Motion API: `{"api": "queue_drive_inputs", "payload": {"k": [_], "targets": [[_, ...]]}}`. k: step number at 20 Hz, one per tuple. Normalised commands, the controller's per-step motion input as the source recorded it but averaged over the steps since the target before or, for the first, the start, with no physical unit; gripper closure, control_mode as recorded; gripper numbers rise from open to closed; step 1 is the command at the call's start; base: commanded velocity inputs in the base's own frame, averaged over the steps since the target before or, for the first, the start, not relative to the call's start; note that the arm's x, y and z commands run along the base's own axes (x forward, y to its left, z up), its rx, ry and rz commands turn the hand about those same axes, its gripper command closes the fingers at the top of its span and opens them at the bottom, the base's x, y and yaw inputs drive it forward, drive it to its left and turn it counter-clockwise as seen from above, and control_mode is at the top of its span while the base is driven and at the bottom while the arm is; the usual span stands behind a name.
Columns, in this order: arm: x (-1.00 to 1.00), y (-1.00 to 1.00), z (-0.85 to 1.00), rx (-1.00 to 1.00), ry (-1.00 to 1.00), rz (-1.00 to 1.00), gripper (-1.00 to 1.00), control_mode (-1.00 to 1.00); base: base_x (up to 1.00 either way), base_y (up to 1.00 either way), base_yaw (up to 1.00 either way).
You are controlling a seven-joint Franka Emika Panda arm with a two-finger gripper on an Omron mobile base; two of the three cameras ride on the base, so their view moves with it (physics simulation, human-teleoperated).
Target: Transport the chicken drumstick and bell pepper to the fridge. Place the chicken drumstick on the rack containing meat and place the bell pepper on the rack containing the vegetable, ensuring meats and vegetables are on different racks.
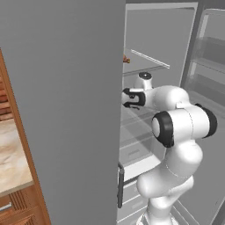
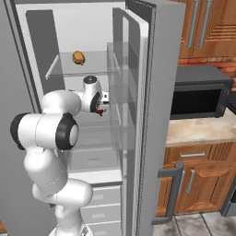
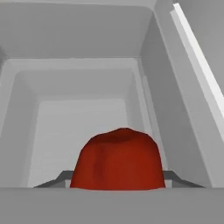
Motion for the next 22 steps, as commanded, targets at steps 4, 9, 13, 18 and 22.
{"api": "queue_drive_inputs", "payload": {"k": [4,9,13,18,22], "targets": [[-0.64,0.01,-0.84,-0.12,-0.05,0.07,1.00,-1.00,0.00,0.00,0.00],[-0.88,-0.07,-0.77,0.01,-0.25,0.02,1.00,-1.00,0.00,0.00,0.00],[-0.15,0.00,-0.39,0.02,-0.22,0.00,1.00,-1.00,0.00,0.00,0.00],[0.47,-0.02,-0.36,0.10,0.08,0.00,-1.00,-1.00,0.00,0.00,0.00],[0.03,-0.09,-0.07,0.07,0.01,0.01,-1.00,-1.00,0.00,0.00,0.00]]}}
